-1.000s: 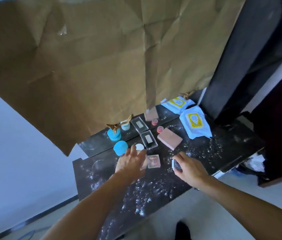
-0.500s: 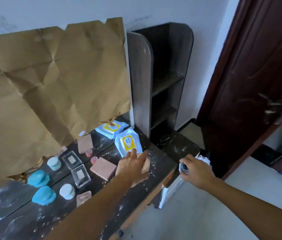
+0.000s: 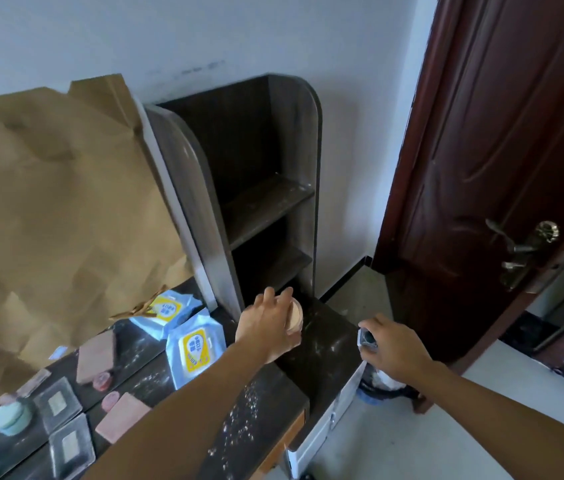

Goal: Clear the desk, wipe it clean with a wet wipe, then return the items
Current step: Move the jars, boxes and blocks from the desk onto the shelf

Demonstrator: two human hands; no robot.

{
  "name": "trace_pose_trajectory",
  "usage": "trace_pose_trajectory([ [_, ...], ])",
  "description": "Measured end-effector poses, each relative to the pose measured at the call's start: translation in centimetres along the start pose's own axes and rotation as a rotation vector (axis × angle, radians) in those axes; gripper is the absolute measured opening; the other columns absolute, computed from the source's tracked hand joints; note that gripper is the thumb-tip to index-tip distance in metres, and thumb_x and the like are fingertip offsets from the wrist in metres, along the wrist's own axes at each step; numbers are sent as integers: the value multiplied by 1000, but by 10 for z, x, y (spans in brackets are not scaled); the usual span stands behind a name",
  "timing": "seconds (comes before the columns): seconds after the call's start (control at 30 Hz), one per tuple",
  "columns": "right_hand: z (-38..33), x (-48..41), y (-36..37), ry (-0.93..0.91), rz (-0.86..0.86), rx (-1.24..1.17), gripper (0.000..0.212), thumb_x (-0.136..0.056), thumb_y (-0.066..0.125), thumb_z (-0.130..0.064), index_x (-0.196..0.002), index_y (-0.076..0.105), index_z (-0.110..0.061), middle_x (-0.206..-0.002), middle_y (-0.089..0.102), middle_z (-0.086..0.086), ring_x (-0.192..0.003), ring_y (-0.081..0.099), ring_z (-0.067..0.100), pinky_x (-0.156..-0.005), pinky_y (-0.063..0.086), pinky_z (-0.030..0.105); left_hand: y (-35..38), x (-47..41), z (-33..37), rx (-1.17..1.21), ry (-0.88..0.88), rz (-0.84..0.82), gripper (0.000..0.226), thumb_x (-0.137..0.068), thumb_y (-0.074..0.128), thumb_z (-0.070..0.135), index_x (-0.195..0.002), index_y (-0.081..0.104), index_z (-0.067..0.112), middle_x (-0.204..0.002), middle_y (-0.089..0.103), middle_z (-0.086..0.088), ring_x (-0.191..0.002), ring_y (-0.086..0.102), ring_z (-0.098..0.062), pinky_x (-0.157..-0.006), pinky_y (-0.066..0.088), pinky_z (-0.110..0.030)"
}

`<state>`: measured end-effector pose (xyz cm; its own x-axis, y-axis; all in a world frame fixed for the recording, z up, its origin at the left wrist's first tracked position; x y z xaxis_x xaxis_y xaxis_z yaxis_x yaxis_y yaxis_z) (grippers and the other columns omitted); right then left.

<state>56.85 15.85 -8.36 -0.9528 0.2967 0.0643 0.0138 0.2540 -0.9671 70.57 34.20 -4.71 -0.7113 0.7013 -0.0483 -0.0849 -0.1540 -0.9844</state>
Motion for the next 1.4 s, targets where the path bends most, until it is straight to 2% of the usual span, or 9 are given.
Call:
trace_pose_trajectory([
  [0.2,29,-61,-1,5,-55,-5,41,-86,52,-39,-124,50,-22,-115,54,-2,-93,60,19,-78,49,30,33,-92,-19,13,-87,-79,70,-71,70,50,-123,33,21,-121,46,-4,-111,50,-26,-81,51,-38],
  [0.4,57,-101,12,13,-82,3,42,-89,52,-41,-127,49,-24,-122,53,-3,-97,59,13,-81,45,23,70,-167,-32,5,-146,-163,65,-79,68,41,-126,33,15,-122,42,-11,-113,48,-29,-79,54,-38],
  [0.53,74,-126,29,-18,-147,-32,42,-87,53,-41,-125,50,-22,-121,53,-2,-98,59,14,-82,45,22,89,-208,-42,24,-214,-142,69,-81,67,39,-132,31,11,-129,38,-17,-118,44,-35,-89,49,-40],
  [0.63,86,-151,35,-43,-171,-85,43,-86,55,-37,-125,52,-19,-119,56,-1,-98,60,15,-79,44,22,97,-233,-50,81,-305,-111,72,-83,62,48,-136,32,9,-133,36,-20,-120,41,-39,-94,44,-43],
  [0.77,98,-188,37,-115,-181,-109,39,-81,59,-32,-117,57,-17,-104,60,-1,-86,62,19,-67,41,23,102,-256,-57,176,-408,-49,59,-85,59,42,-133,40,13,-133,42,-19,-115,45,-41,-90,46,-45],
  [0.9,107,-225,36,-211,-211,-98,35,-78,61,-30,-110,60,-17,-95,62,1,-79,63,23,-64,48,30,104,-277,-61,229,-476,-6,49,-86,62,35,-130,47,20,-123,57,-15,-104,58,-37,-86,50,-43],
  [1.07,116,-259,34,-315,-229,-64,31,-75,62,-26,-104,63,-15,-92,63,2,-77,63,26,-65,52,37,111,-284,-69,250,-578,18,45,-86,64,30,-128,50,21,-119,61,-15,-106,58,-36,-85,48,-40],
  [1.23,94,-271,28,-512,-253,35,33,-79,59,-29,-110,61,-17,-97,61,2,-85,62,26,-69,52,39,109,-253,-66,229,-663,45,64,-84,64,23,-142,37,22,-139,41,-19,-125,42,-39,-94,45,-45],
  [1.4,26,-279,24,-789,-232,128,35,-90,53,-31,-122,51,-19,-114,56,2,-93,62,27,-67,50,38,113,-185,-61,63,-715,46,51,-86,56,26,-135,45,13,-133,45,-16,-115,46,-34,-97,42,-42],
])
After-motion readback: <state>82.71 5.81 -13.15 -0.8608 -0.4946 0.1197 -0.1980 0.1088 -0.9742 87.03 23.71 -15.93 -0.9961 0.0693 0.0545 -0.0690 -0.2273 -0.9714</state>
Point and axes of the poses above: each hand's wrist, its own x-axis away from the middle knuckle, its own y-axis out of the palm, z = x × y, the point moved 6 cm from there along -x, towards the middle knuckle
